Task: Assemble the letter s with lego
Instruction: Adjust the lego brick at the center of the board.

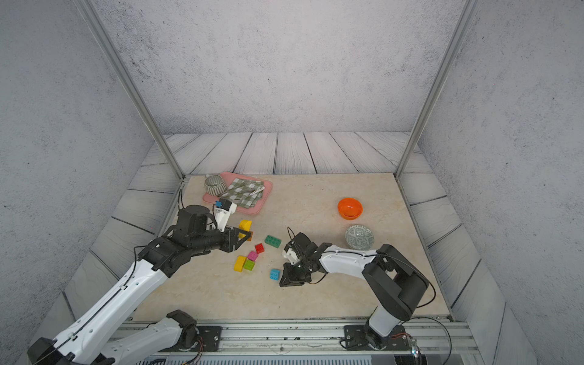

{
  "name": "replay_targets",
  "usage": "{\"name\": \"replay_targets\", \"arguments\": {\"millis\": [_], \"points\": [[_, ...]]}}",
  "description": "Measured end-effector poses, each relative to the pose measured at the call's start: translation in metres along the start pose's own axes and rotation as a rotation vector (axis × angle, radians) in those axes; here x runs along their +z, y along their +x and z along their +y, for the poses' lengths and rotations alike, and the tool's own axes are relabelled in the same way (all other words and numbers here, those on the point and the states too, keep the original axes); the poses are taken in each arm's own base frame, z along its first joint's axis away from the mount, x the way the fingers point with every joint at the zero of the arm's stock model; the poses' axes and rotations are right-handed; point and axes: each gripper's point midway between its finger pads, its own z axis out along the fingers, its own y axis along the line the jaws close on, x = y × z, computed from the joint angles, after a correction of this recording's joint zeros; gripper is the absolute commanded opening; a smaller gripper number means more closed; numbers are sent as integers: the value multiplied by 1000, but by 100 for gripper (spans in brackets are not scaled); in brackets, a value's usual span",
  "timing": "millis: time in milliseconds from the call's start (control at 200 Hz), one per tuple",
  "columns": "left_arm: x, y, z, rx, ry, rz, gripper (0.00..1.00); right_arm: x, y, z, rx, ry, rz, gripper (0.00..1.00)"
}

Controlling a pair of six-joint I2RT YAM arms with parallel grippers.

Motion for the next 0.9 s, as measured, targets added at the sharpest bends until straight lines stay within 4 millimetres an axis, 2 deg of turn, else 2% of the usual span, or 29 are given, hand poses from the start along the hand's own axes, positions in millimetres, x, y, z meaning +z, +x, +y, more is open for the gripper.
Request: {"name": "replay_targets", "arguments": {"millis": [80, 135, 195, 240, 345, 525, 620, 696, 786, 901], "points": [[0, 0, 0, 0, 0, 0, 12, -1, -3, 3, 70, -43, -1, 18], [0, 0, 0, 0, 0, 0, 12, -3, -6, 3, 106, -60, -8, 29], [0, 0, 0, 0, 0, 0, 12, -6, -11, 1, 126, -61, -17, 32], [0, 0, 0, 0, 0, 0, 12, -9, -14, -1, 130, -47, -31, 38], [0, 0, 0, 0, 0, 0, 12, -20, -19, 0, 83, 1, -73, 45], [-1, -1, 0, 0, -3, -4, 12, -33, -37, 34, -91, 110, -151, 55], [-5, -3, 0, 4, -9, -16, 12, -25, -51, 57, -198, 205, -171, 58], [-13, -8, -3, 9, -14, -34, 12, -14, -62, 65, -263, 283, -178, 61], [-24, -16, -8, 21, -14, -63, 12, 3, -68, 56, -300, 384, -158, 65], [-36, -22, -11, 35, -21, -90, 12, 17, -74, 25, -295, 523, -114, 71]]}}
